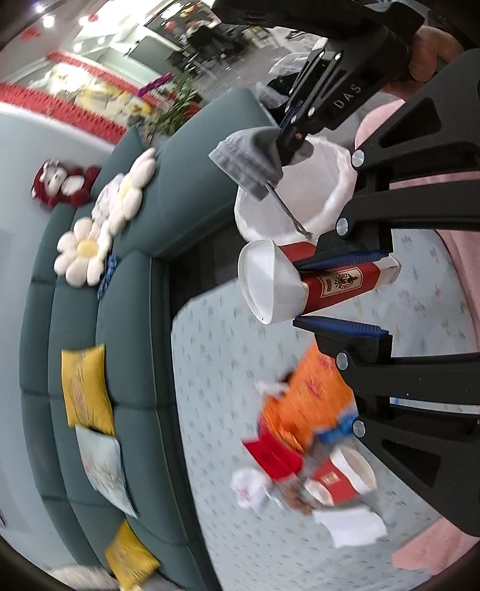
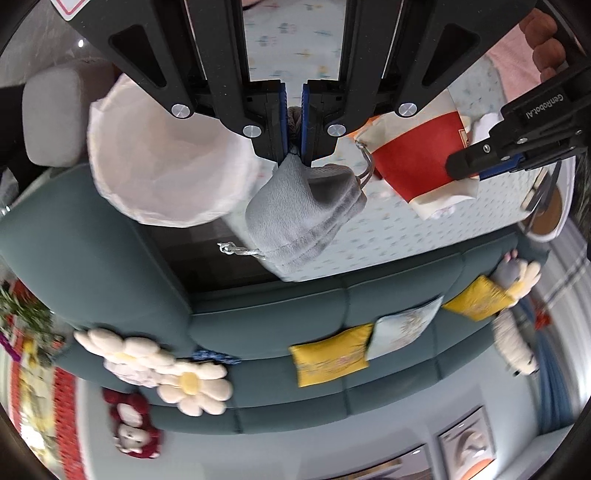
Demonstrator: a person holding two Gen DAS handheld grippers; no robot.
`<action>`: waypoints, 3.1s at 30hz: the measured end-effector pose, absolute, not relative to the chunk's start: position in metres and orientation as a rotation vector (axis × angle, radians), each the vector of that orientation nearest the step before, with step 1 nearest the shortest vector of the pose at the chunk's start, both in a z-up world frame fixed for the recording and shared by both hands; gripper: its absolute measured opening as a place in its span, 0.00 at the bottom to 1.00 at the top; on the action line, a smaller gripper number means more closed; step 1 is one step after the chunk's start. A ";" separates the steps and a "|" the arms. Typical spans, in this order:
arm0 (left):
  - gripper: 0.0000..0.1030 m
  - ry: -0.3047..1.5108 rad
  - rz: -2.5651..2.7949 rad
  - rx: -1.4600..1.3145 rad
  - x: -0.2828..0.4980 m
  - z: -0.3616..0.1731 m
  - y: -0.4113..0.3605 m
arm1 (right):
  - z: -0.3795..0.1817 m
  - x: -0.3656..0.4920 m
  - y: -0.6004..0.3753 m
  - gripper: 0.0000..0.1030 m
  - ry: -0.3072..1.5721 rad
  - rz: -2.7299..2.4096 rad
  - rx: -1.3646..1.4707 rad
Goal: Collect trash
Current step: 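Carry both held items over the white trash bag and open both tools, then move both open tools back over the trash on the bed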
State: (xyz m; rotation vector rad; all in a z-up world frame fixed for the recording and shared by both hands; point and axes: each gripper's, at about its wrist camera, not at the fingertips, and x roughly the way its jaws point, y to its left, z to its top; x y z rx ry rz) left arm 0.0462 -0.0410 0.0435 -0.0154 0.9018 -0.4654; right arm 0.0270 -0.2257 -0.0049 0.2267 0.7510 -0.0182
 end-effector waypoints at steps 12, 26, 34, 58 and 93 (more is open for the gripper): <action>0.24 0.899 -0.614 0.068 0.054 0.041 -0.156 | -0.021 0.012 -0.312 0.05 0.743 -0.168 0.308; 0.24 0.946 -0.657 0.089 0.072 0.026 -0.214 | -0.040 0.020 -0.358 0.05 0.755 -0.230 0.350; 0.44 0.961 -0.635 0.041 0.080 0.023 -0.213 | -0.039 0.024 -0.360 0.20 0.744 -0.226 0.361; 0.51 0.946 -0.527 -0.032 0.089 0.028 -0.150 | -0.016 0.032 -0.321 0.45 0.713 -0.188 0.281; 0.74 0.946 -0.074 -0.224 0.087 -0.011 0.130 | -0.008 0.072 -0.113 0.59 0.795 0.062 0.074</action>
